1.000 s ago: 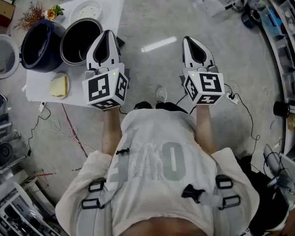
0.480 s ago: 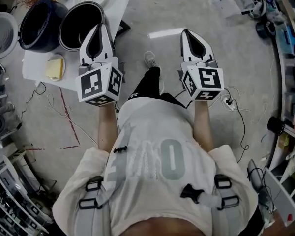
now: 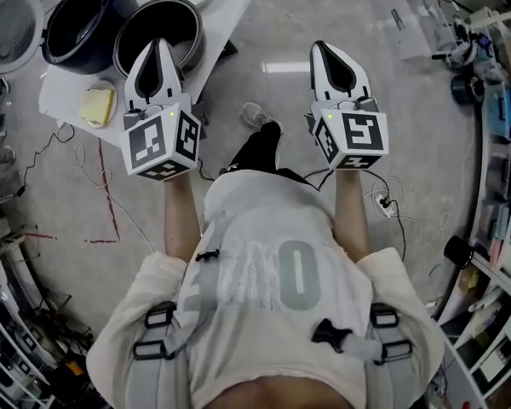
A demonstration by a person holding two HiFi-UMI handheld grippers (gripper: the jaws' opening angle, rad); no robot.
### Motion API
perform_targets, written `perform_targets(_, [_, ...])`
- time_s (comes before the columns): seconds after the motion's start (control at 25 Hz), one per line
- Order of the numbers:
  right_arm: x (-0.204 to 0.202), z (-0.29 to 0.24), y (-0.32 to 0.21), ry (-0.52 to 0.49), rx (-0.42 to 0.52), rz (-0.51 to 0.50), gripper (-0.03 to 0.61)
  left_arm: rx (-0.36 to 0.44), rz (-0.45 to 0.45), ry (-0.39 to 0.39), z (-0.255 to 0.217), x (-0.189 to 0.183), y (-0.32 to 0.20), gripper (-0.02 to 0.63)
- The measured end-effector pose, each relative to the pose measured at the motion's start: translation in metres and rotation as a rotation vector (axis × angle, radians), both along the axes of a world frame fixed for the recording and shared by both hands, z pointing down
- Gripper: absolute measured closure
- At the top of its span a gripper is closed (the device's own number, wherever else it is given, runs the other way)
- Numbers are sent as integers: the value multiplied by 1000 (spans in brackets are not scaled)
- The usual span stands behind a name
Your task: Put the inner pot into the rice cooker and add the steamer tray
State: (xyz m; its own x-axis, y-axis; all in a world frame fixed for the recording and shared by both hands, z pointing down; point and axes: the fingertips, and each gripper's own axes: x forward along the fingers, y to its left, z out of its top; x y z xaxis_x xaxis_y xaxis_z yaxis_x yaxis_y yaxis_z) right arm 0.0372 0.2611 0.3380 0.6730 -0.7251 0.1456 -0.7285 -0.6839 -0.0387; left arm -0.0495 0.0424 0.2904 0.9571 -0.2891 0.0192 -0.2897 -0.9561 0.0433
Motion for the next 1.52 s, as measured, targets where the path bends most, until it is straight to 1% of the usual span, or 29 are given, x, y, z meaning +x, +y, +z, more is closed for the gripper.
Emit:
perform_targets(0.16, [15, -6, -33, 29, -4, -80, 571, -7, -77, -14, 10, 1, -29, 594])
perform_targets(0.28, [32, -11, -58, 56, -13, -139, 571, -7, -141, 3, 9, 3, -48, 594])
perform_targets(0.44, [62, -19, -93, 75, 4, -238, 571, -9, -242, 14, 8, 6, -71, 594])
perform_targets(0.56, [84, -23, -136, 86, 22, -340, 571, -8, -344, 16, 11, 3, -96, 592])
perform_targets(0.76, [104, -27, -217, 97, 43, -495, 571, 2, -506, 9, 17, -2, -147, 592])
perform_targets(0.88, [110, -27, -251, 93, 42, -567, 571, 12, -579, 34, 9, -3, -165, 592])
perform_targets(0.96, [108, -26, -268, 91, 42, -611, 570, 21, -613, 50, 4, -6, -174, 592])
perform_targets(1.04, [105, -28, -281, 95, 48, -655, 569, 30, -642, 51, 2, -8, -180, 592])
perform_targets(1.16, [116, -32, -296, 95, 69, -704, 569, 47, -678, 44, -2, 2, -182, 592])
perform_targets(1.36, [132, -31, -308, 76, 93, -750, 571, 72, -730, 13, -8, 15, -178, 592])
perform_targets(1.52, [137, -34, -320, 68, 117, -778, 571, 68, -804, 34, -13, 5, -175, 592])
